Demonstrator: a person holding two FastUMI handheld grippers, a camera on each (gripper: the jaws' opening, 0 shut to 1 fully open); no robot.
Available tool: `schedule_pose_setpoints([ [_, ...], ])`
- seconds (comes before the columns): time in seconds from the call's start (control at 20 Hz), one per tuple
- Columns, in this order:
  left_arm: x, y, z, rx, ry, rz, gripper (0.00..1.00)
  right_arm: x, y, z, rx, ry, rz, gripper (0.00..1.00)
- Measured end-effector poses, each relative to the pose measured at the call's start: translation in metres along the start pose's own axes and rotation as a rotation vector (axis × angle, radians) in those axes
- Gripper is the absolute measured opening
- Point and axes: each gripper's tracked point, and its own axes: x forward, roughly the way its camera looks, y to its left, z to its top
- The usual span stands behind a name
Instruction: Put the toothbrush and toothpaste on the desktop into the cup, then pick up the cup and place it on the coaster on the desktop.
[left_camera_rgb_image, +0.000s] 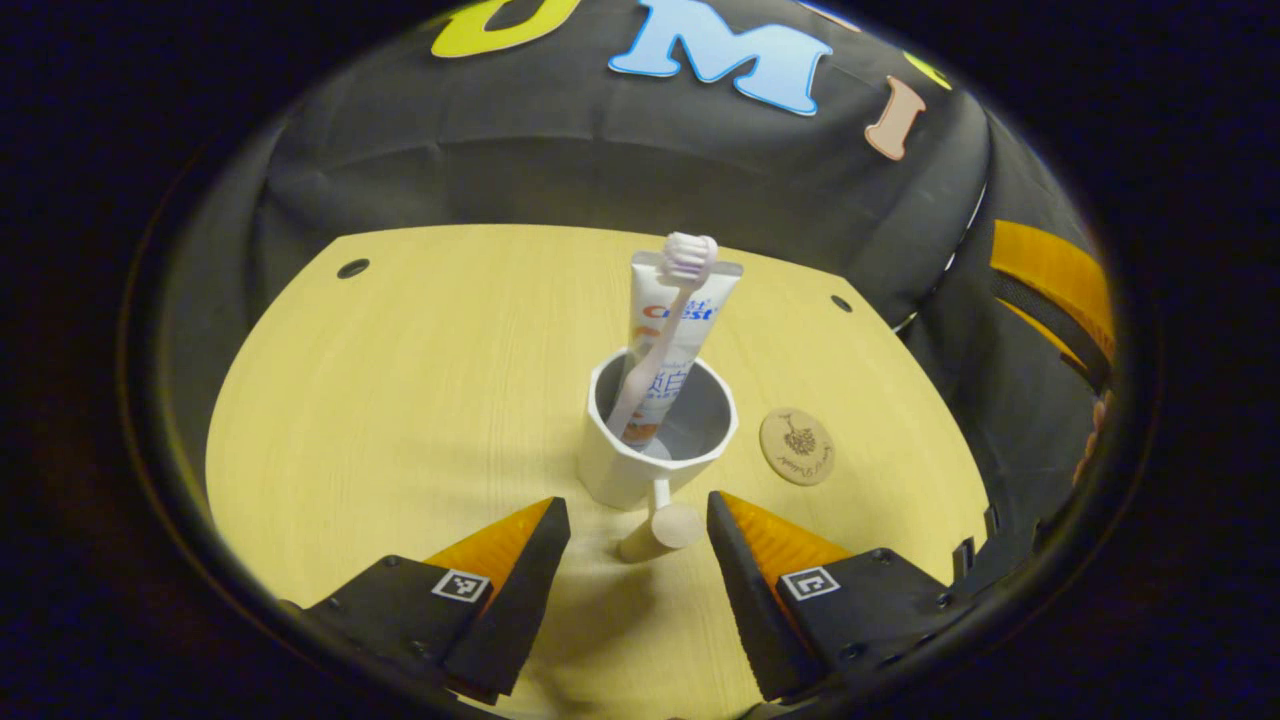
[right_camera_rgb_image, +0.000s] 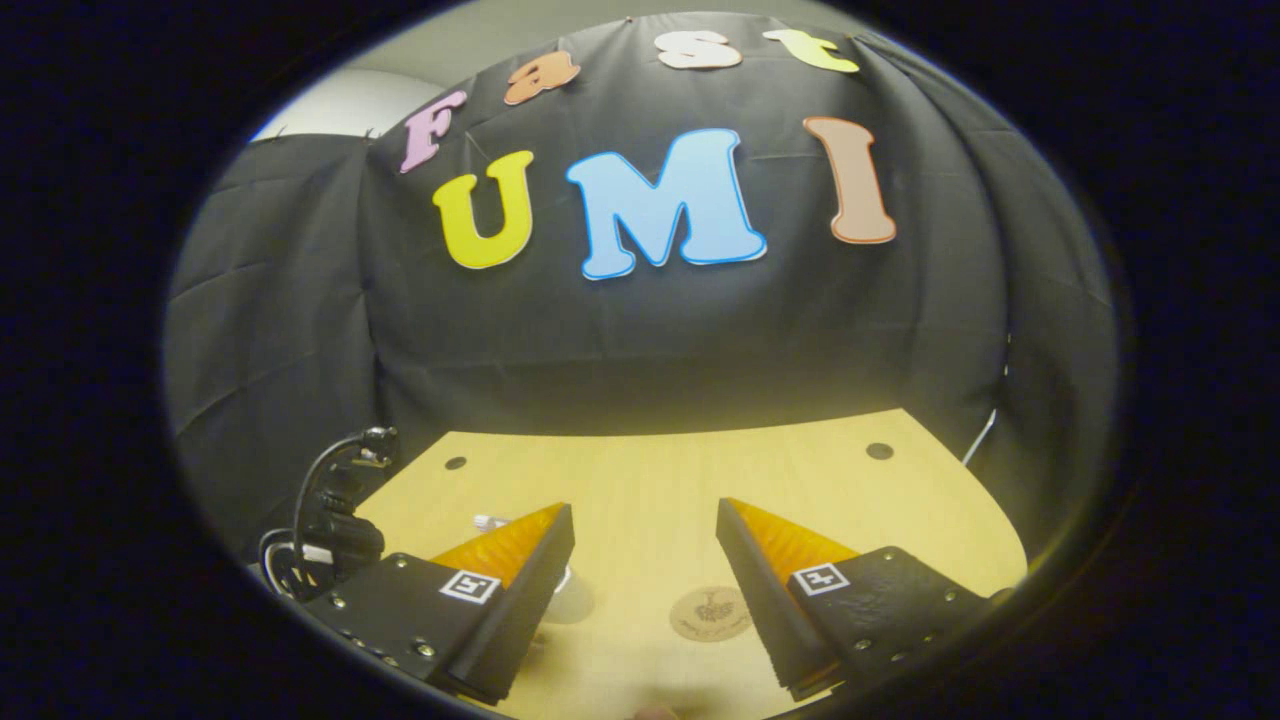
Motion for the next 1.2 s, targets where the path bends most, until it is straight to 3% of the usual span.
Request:
schedule_pose_setpoints([
  [0.05,0.003,0.001,0.0,0.008,0.016,0.005,0.9,-0.003,-0.006,-0.003,0.005,0.007,-0.012,0.91],
  [0.1,0.007,-0.001,-0.001,0.008,0.03,0.006,0.94,-0.006,-0.012,-0.006,0.009,0.012,-0.025,0.91],
  [0.2,0.018,-0.002,-0.002,-0.003,0.065,0.006,0.88,-0.01,-0.023,-0.011,0.021,0.022,-0.045,0.91],
  [0.25,0.022,-0.001,-0.004,-0.013,0.083,0.01,0.77,-0.013,-0.028,-0.013,0.029,0.026,-0.053,0.91],
  [0.3,0.026,0.0,-0.004,-0.019,0.096,0.015,0.87,-0.016,-0.033,-0.014,0.035,0.03,-0.063,0.91],
  [0.35,0.032,-0.002,-0.006,-0.035,0.114,0.006,0.75,-0.019,-0.038,-0.018,0.04,0.036,-0.072,0.91],
  [0.6,0.042,-0.006,-0.014,-0.056,0.161,0.014,0.64,-0.03,-0.059,-0.028,0.07,0.058,-0.115,0.91],
  [0.7,0.042,-0.007,-0.016,-0.038,0.177,0.025,0.53,-0.035,-0.067,-0.03,0.081,0.059,-0.13,0.91],
  [0.8,0.045,-0.007,-0.016,-0.027,0.176,0.032,0.54,-0.038,-0.072,-0.032,0.086,0.059,-0.143,0.91],
  [1.05,0.044,0.007,-0.015,0.06,0.186,0.13,0.34,-0.045,-0.081,-0.038,0.1,0.066,-0.158,0.91],
  [1.2,0.047,0.004,-0.013,0.081,0.158,0.145,0.34,-0.05,-0.086,-0.038,0.108,0.056,-0.171,0.91],
])
